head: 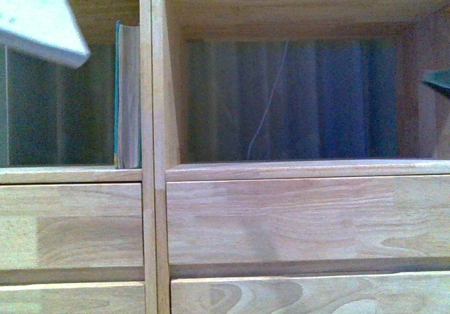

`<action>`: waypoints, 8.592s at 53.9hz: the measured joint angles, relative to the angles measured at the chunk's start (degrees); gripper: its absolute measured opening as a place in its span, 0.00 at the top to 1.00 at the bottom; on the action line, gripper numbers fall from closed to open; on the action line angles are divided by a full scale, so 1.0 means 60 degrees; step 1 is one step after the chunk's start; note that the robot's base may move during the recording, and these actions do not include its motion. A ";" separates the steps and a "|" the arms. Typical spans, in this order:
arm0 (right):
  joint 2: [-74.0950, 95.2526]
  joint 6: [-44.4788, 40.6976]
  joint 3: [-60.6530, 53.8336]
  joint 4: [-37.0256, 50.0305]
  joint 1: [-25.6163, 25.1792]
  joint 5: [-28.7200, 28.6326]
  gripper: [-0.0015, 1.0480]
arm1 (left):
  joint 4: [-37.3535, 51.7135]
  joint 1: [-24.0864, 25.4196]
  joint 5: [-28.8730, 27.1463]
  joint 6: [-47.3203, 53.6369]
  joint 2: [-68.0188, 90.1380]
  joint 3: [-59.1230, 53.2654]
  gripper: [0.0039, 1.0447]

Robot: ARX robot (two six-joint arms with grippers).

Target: Organize books on shelf

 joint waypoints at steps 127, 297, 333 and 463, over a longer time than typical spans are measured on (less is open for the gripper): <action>-0.1559 -0.8021 -0.0940 -0.1348 -0.1428 0.1504 0.07 | 0.2393 -0.0812 -0.2200 0.7297 1.0360 0.7766 0.94; -0.1909 -0.7989 -0.0535 -0.3843 -0.1275 0.2987 0.20 | -0.2805 0.0189 -0.2594 0.5533 -0.4462 -0.5923 0.46; -0.4430 -0.7909 -0.3942 -0.4277 -0.2554 0.2069 0.97 | -0.2065 -0.1122 -0.3836 0.5606 -0.6615 -0.8852 0.98; -0.7970 -0.7901 -0.5220 -0.6346 -0.2557 0.2065 0.07 | -0.3268 -0.1140 -0.3843 0.5639 -0.9031 -0.9967 0.06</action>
